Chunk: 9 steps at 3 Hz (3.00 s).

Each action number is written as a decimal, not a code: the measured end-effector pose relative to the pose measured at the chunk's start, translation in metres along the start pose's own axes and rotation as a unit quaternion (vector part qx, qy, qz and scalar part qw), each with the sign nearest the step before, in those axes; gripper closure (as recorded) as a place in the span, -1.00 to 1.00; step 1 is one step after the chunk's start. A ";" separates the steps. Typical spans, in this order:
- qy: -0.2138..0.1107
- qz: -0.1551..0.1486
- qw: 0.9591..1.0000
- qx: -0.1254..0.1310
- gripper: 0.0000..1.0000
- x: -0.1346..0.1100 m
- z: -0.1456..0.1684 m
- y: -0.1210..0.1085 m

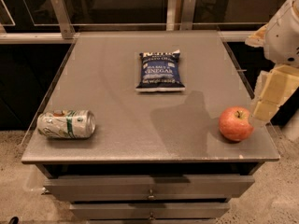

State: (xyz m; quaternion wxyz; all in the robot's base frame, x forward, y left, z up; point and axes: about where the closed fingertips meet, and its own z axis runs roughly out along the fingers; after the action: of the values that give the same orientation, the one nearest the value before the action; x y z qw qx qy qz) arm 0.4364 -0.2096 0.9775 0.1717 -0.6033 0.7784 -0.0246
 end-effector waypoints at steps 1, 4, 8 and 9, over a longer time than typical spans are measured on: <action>-0.054 -0.021 0.998 -0.001 -1.00 -0.026 0.007 0.019; -0.232 -0.117 0.963 -0.072 -1.00 -0.202 0.058 0.073; -0.289 -0.174 0.926 -0.169 -1.00 -0.332 0.140 0.139; -0.299 -0.164 0.923 -0.181 -1.00 -0.346 0.160 0.138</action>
Offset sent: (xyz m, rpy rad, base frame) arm -0.0255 0.1577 -0.0190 0.3658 -0.0874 0.2884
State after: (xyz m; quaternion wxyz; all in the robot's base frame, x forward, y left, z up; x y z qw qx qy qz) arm 0.4292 0.1829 0.8751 0.2778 -0.7224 0.5727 0.2703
